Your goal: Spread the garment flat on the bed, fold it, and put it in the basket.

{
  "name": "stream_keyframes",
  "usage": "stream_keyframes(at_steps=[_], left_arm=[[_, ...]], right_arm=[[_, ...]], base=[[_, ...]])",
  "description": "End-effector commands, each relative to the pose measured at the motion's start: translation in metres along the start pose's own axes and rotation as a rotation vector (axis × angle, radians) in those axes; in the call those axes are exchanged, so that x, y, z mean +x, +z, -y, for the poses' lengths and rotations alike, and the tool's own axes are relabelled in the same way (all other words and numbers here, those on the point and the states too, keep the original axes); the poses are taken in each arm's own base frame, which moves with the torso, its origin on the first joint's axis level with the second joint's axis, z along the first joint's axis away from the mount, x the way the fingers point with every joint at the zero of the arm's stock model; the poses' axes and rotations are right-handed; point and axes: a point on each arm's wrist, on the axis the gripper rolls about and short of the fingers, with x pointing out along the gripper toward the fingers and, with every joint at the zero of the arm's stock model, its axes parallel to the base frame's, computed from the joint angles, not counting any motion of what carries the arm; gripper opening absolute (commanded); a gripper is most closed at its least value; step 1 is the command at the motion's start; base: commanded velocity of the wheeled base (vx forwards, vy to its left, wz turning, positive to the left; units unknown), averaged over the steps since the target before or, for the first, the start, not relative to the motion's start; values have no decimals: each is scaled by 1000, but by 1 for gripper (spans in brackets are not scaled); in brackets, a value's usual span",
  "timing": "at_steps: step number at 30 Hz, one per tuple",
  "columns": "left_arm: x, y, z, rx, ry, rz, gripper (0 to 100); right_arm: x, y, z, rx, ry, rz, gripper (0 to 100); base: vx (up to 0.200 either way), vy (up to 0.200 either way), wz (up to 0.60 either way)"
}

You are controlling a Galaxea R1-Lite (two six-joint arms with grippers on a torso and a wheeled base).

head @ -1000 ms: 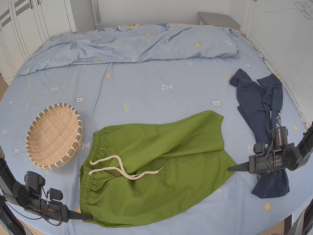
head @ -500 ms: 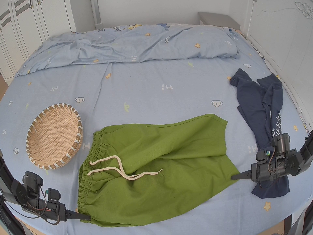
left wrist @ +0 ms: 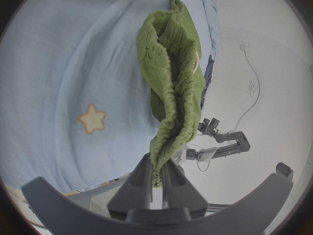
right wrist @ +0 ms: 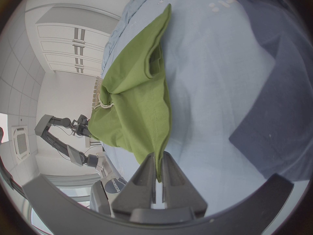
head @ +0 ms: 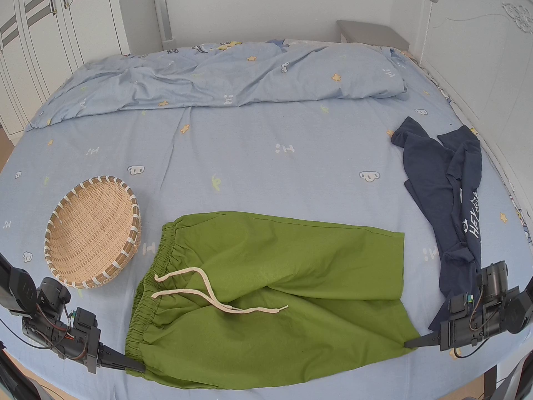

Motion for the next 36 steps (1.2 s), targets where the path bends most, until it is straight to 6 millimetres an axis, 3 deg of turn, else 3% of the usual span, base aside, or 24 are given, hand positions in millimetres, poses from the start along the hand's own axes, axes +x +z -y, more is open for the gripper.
stream_keyframes(at_steps=[1,9,16,25,36], left_arm=[[-8,14,9,64,70,29,0],[-2,10,7,66,201,-33,0],[-1,11,6,61,214,-39,0],[8,6,8,87,328,-113,0],[10,6,8,91,346,-121,0]], right_arm=[[-7,-28,-2,-10,-20,18,0],[-12,-37,1,42,-42,13,0],[-17,-39,9,100,-113,33,0],[-14,-44,3,98,-119,-31,0],[-13,-46,3,103,-140,-40,0]], base=[[0,0,0],[0,0,0],[0,0,0],[0,0,0],[0,0,0]])
